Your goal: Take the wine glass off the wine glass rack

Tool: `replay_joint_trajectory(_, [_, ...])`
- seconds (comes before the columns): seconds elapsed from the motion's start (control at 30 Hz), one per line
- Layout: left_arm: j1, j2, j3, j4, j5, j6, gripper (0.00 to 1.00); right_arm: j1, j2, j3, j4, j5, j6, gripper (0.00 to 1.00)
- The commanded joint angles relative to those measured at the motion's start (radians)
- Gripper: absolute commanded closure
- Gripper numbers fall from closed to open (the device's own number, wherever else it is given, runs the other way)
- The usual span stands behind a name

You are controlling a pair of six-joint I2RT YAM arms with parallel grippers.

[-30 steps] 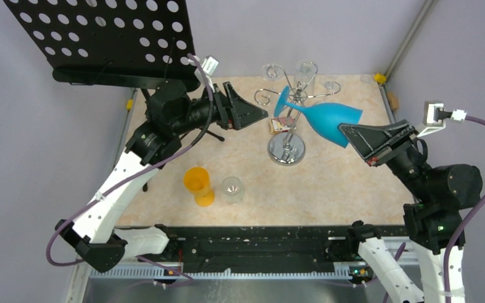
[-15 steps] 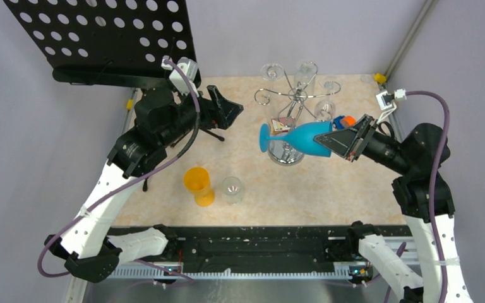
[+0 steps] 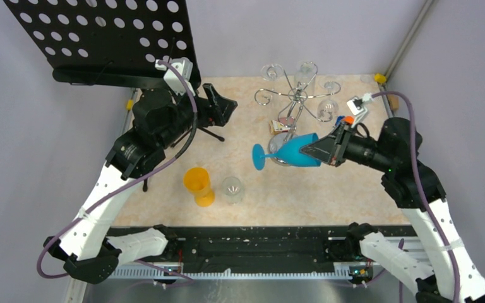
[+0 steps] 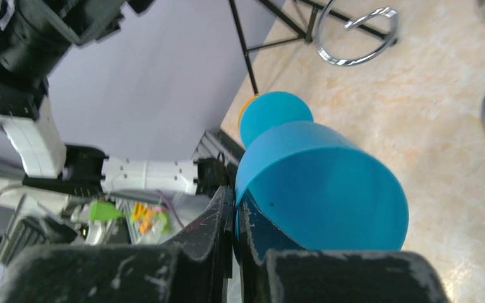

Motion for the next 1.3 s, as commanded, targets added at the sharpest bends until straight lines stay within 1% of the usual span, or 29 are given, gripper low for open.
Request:
replay_joint_trajectory(0.0, [0.005, 0.001, 0.014, 0.030, -0.006, 0.004, 0.12, 0.231, 0.058, -0.002, -0.013, 0.279, -0.041, 1.00])
replay_joint_trajectory(0.07, [0.004, 0.008, 0.020, 0.026, 0.003, 0.002, 0.12, 0.325, 0.107, 0.014, -0.045, 0.388, -0.055, 1.00])
replay_joint_trajectory(0.23, [0.004, 0.010, 0.026, 0.013, 0.002, 0.004, 0.12, 0.495, 0.205, 0.055, -0.093, 0.582, -0.080, 1.00])
replay_joint_trajectory(0.43, [0.005, 0.000, 0.024, -0.007, -0.014, 0.022, 0.12, 0.638, 0.335, 0.156, -0.203, 0.797, -0.117, 1.00])
replay_joint_trajectory(0.6, [0.005, -0.011, 0.022, -0.021, -0.019, 0.038, 0.12, 0.748, 0.468, 0.247, -0.287, 0.926, -0.138, 1.00])
replay_joint_trajectory(0.73, [0.006, -0.017, 0.022, -0.035, -0.024, 0.053, 0.12, 0.820, 0.582, 0.314, -0.342, 0.992, -0.154, 1.00])
replay_joint_trajectory(0.93, [0.006, -0.042, 0.021, -0.053, -0.077, 0.071, 0.12, 0.874, 0.719, 0.390, -0.446, 1.085, -0.148, 1.00])
replay_joint_trajectory(1.0, [0.006, -0.053, 0.018, -0.058, -0.114, 0.072, 0.12, 0.879, 0.748, 0.403, -0.459, 1.092, -0.142, 1.00])
replay_joint_trajectory(1.17, [0.005, -0.103, -0.008, -0.062, -0.306, 0.057, 0.12, 0.880, 0.770, 0.386, -0.445, 1.090, -0.119, 1.00])
replay_joint_trajectory(1.27, [0.005, -0.140, -0.041, -0.033, -0.354, 0.058, 0.12, 0.880, 0.770, 0.367, -0.425, 1.080, -0.111, 1.00])
